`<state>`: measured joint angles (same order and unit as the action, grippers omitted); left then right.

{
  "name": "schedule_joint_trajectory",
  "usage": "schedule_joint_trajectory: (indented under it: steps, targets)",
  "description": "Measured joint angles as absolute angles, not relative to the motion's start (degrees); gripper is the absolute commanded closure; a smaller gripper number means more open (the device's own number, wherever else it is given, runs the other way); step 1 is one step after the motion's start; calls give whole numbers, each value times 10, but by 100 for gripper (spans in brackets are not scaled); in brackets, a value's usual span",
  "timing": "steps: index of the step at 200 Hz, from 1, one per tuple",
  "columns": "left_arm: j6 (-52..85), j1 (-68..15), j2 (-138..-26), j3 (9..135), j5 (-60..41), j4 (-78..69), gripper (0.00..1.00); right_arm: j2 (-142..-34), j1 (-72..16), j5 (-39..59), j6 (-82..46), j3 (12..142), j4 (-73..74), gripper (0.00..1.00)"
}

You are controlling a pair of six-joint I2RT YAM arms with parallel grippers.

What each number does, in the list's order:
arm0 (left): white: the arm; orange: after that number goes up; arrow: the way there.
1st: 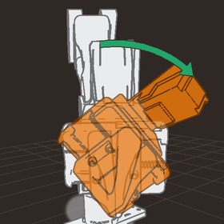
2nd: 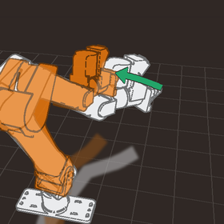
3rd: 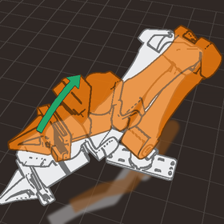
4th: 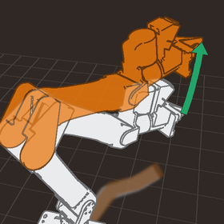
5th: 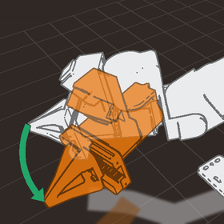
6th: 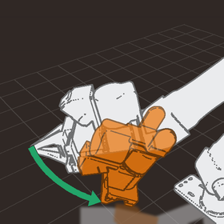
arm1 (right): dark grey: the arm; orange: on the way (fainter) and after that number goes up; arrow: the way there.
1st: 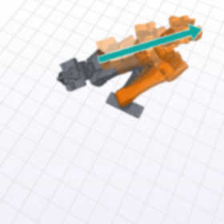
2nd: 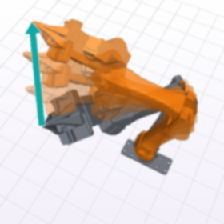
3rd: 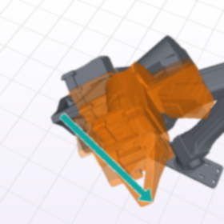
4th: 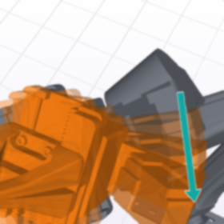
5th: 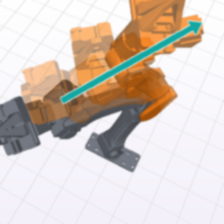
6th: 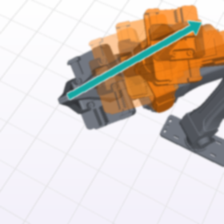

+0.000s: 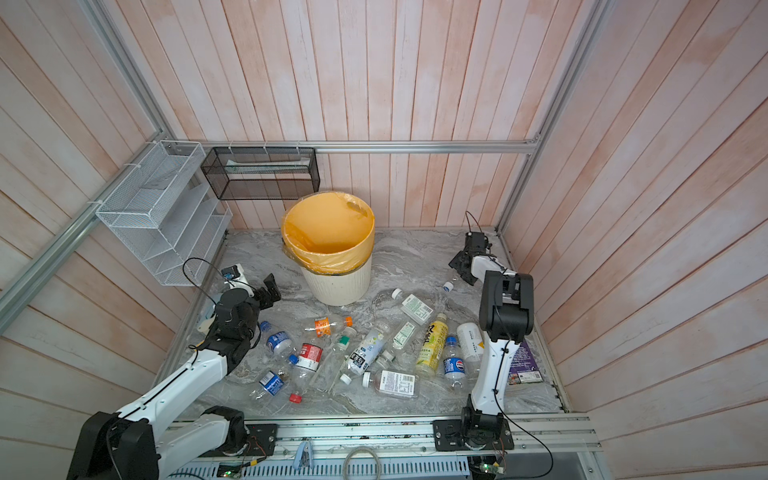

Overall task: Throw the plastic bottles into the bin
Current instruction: 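Reach the right gripper to the clear bottle near the far wall and grasp it, then lift the clear bottle with the right gripper over the bin and release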

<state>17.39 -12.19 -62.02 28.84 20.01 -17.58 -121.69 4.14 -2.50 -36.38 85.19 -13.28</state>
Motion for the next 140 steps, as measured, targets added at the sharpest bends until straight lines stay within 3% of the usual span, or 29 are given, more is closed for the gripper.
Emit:
schedule_joint_trajectory:
  steps: [26, 89, 140]
  targets:
    - [181, -122, -613, 288, 199, -169, 0, -1198, 41, -16, -347, 829, -118, 53]
    - [214, -112, -567, 291, 198, -136, 0, -997, 52, 56, -331, 717, -73, 52]
    - [262, -64, -538, 291, 180, -103, 0, -869, 53, 131, -372, 706, -16, 52]
